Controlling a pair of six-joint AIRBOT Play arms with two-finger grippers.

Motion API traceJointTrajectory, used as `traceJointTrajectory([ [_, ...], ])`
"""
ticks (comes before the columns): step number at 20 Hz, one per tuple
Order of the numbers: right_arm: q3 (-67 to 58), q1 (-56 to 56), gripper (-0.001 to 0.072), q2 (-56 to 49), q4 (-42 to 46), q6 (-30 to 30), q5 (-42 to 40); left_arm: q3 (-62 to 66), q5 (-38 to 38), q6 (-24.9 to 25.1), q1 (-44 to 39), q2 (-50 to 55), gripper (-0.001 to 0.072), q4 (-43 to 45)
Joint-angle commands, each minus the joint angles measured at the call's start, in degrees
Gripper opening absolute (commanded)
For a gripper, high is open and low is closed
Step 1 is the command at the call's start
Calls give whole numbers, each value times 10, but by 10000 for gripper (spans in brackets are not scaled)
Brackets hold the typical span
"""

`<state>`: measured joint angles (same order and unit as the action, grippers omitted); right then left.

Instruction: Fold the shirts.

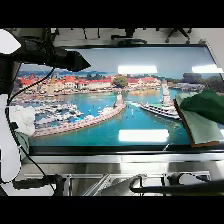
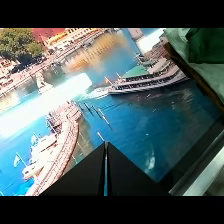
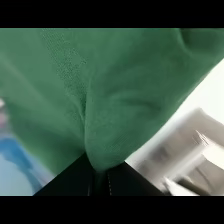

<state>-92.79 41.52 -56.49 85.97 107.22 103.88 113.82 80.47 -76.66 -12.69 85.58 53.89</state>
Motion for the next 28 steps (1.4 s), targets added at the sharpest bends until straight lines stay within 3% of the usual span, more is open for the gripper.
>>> traceJointTrajectory([
  [1,154,0,24,53,45,17,-19,0,6,1,0,0,19,0],
  [3,227,0,29,69,42,24,-55,0,6,1,0,0,19,0],
  [4,250,0,67,69,43,22,-67,0,6,1,0,0,19,0],
  [5,259,0,289,65,43,9,-70,0,6,1,0,0,19,1],
  [6,257,0,611,58,42,-15,-68,0,6,1,0,0,19,0],
  [7,247,0,697,54,42,-31,-60,0,6,1,0,0,19,0],
  [8,224,0,697,49,37,-36,-54,0,6,1,0,0,19,1],
  [12,82,-2,667,36,-33,-40,-80,0,0,1,0,0,19,1],
  [13,60,-2,485,35,-81,-40,-103,1,0,1,1,0,19,0],
  [14,50,-2,220,36,-143,-44,-135,1,-1,1,1,0,19,0],
  [15,50,-3,65,39,-202,-61,-166,0,0,1,1,-3,18,1],
  [16,50,-9,24,41,-249,-75,-190,0,6,1,1,-10,16,2],
  [20,79,-107,23,57,-254,-118,-229,-38,17,-4,-3,-67,16,19],
  [24,212,-242,23,121,-232,-135,-292,-226,-3,-3,-31,-166,15,20],
  [28,362,-362,23,189,-229,-143,-353,-436,-85,-3,-75,-265,15,20],
])
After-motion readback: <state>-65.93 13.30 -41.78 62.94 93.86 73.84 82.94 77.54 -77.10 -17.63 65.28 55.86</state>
